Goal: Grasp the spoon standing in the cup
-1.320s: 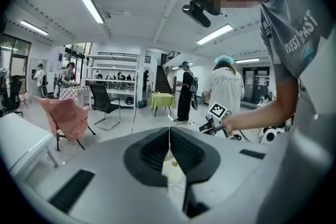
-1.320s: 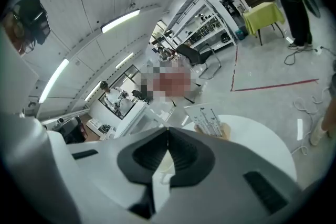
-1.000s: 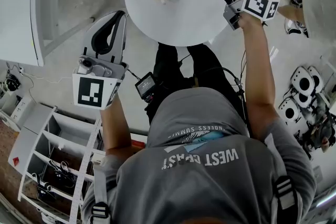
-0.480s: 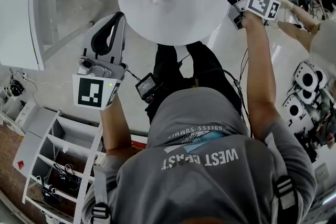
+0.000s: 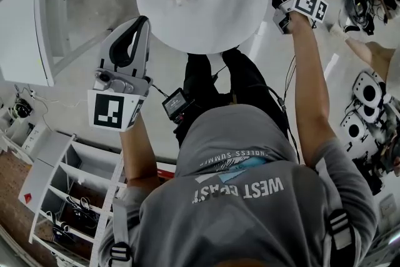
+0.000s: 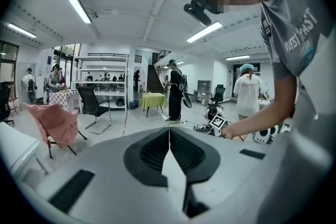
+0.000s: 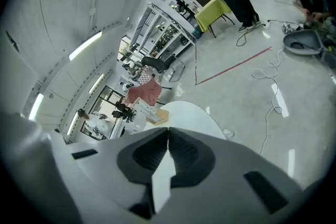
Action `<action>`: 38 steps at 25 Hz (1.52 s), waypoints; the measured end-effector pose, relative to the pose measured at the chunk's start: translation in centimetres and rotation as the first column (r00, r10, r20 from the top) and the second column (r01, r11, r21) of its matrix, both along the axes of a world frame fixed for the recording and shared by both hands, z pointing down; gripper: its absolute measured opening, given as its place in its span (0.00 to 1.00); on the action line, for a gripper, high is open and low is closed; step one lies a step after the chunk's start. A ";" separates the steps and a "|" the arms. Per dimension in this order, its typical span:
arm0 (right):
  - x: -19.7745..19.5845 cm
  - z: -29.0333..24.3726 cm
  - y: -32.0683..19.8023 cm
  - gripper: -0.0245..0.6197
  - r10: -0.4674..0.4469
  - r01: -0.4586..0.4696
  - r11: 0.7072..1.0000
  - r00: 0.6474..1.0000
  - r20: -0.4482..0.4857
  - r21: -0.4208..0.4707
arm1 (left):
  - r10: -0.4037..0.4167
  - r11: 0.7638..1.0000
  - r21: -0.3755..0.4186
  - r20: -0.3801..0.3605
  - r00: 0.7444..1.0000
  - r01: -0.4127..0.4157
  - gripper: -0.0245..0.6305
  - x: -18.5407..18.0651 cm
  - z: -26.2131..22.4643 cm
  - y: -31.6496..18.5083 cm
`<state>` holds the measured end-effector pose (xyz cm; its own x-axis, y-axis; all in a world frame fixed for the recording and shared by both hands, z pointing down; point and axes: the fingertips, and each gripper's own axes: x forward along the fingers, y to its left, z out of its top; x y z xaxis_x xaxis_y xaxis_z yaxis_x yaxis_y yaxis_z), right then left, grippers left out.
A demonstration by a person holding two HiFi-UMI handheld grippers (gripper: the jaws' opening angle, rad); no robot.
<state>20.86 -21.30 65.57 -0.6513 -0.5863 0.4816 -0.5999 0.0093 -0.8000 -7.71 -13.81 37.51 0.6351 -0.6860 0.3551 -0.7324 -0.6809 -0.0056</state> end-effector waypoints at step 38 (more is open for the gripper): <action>3.8 11.3 2.2 0.39 -0.074 0.023 0.980 0.964 -0.254 -0.199 | -0.046 0.998 0.048 0.050 0.998 0.043 0.05 -0.1 -3.1 0.5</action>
<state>24.69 -19.07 76.83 -0.5148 -0.4362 0.7380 -0.7892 -0.0952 -0.6067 -7.83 -13.34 34.43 0.5853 -0.7300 0.3528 -0.7600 -0.6456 -0.0750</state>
